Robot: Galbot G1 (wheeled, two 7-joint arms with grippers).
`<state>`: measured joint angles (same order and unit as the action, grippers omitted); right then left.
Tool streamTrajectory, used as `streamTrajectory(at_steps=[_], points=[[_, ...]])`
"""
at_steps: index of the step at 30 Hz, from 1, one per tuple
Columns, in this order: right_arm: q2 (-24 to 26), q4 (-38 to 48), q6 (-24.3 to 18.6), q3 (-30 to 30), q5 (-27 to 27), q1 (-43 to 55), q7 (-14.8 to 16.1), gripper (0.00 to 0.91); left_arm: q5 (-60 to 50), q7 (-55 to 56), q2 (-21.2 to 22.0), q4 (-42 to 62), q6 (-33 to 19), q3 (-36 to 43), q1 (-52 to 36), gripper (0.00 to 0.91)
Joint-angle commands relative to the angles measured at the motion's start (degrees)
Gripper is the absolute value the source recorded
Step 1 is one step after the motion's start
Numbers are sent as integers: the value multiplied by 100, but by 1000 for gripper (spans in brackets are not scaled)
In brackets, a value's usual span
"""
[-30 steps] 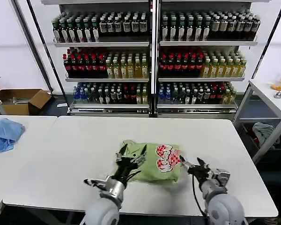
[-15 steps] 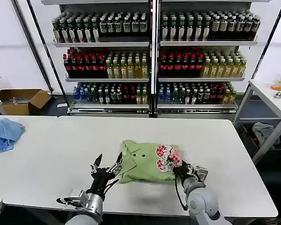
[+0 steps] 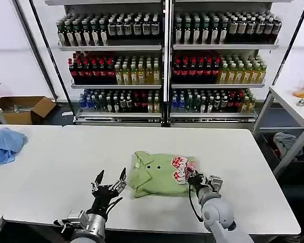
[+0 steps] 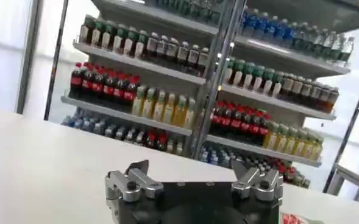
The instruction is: Fold and organize the clothes.
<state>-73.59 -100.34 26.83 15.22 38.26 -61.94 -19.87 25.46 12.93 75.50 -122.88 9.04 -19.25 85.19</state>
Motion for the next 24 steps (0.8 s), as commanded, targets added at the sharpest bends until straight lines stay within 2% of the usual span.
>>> streamTrajectory(at_steps=[1,4,5,6,7,9,12,19,21,24], points=[[310,385,-25,286,-881,341,535,0,-6,-10,-3,-79,-16,-62,132,907],[344,496,-60,395,-1024,437,675,0,-10,-20,5,-90,-17,-48,149,907],[341,550,-132,407,-1147,491,745,50,-16,-21,10,-87,-16,-40,149,907],[341,578,-201,408,-1227,511,816,262,-29,-22,12,-83,-19,-40,149,907],[340,600,-411,399,-1327,525,900,907,-65,-20,18,-76,-22,-21,143,907],[337,575,-607,397,-1406,488,990,907,-103,-18,30,-75,-30,-2,144,907],[360,376,-1194,427,-2083,71,1094,907,-318,-33,41,-65,-64,45,164,907],[310,-421,-2553,952,-3342,-1279,857,907,-599,-114,90,-106,-121,100,211,907],[257,-712,-2944,1218,-3382,-1673,765,907,-677,-140,87,-96,-153,118,207,907],[180,-1519,-3040,1537,-3291,-2338,739,907,-845,-190,83,-34,-267,139,172,907]])
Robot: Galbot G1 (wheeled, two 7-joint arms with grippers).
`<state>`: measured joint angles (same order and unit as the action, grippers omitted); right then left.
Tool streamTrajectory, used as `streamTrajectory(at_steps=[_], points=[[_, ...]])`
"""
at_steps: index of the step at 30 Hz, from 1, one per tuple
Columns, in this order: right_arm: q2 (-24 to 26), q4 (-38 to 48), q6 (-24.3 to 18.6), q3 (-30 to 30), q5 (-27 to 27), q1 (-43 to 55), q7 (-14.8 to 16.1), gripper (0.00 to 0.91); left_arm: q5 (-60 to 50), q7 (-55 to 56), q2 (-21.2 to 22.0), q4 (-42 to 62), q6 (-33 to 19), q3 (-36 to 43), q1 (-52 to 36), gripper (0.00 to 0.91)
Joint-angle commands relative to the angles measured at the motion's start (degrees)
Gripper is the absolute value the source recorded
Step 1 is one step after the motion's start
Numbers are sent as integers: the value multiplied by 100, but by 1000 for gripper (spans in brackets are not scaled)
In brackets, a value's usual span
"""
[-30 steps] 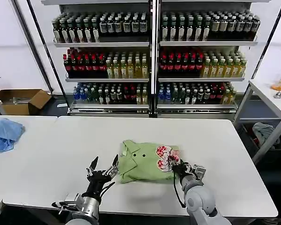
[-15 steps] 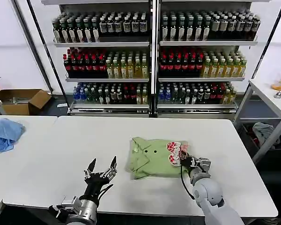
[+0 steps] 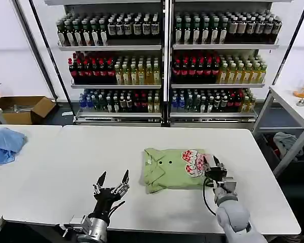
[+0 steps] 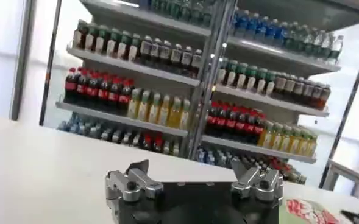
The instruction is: Fold and organize the clothes.
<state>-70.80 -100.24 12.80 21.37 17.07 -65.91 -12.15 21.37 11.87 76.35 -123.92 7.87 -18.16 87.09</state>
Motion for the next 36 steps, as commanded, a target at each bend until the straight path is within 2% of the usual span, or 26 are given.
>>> streamTrajectory(at_steps=[1,4,11,18,24,36], points=[[-119,-1662,-1688,959,-1143,-2029,-14,907,-471,-93,0,80,-159,35,-34,907],[-196,-2157,-1629,1161,-748,-2481,103,907,-702,-184,5,78,-170,46,-87,907],[-255,-2822,-1424,1355,-512,-3355,253,907,-768,-307,-26,40,-181,111,-93,907],[-430,-3012,-1392,1338,-623,-3789,332,907,-1029,-427,-77,-45,-51,125,-7,907],[-451,-3030,-1450,1301,-915,-3790,203,907,-1148,-458,-108,-92,-5,133,66,907],[-525,-3081,-1625,1178,-1219,-3848,294,907,-1202,-543,-131,-162,53,106,176,907]])
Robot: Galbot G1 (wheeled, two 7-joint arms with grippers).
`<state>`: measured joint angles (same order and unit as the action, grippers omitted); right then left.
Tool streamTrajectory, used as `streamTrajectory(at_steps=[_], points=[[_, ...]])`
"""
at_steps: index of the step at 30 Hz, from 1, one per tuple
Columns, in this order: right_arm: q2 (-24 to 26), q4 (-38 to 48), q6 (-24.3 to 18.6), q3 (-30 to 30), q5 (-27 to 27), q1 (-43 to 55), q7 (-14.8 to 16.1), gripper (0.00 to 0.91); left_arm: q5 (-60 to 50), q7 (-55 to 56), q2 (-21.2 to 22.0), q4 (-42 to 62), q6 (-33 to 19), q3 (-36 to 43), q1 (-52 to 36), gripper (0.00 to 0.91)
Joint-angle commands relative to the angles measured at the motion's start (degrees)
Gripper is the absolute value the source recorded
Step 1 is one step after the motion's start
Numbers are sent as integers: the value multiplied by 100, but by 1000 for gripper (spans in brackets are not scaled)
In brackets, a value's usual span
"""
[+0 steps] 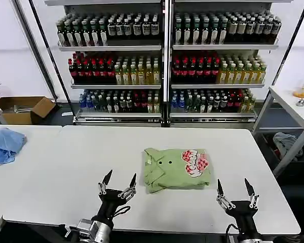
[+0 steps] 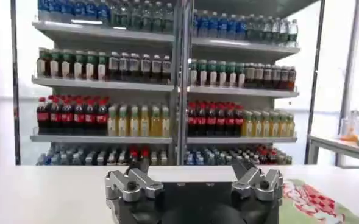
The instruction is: Fold and organize the clothes.
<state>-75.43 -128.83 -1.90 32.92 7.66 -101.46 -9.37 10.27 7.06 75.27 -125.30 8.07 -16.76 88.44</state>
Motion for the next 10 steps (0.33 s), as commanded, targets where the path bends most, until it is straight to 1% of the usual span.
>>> streamTrajectory(at_steps=[1,5,7,9,10], points=[[-63,-228,-153,24,-275,-294,-8,907,-89,-64,-22,-33,34,-41,45,907],[-61,-217,-62,46,-256,-233,-65,907,-100,-60,-25,-69,33,-68,69,907],[-56,-181,33,45,-210,-132,-43,907,-101,-58,-52,-89,28,-90,86,907],[-39,-127,227,36,89,10,2,907,-101,-55,-82,-96,22,-119,97,907],[-32,-84,234,38,127,95,4,907,-100,-52,-98,-101,22,-131,100,907]])
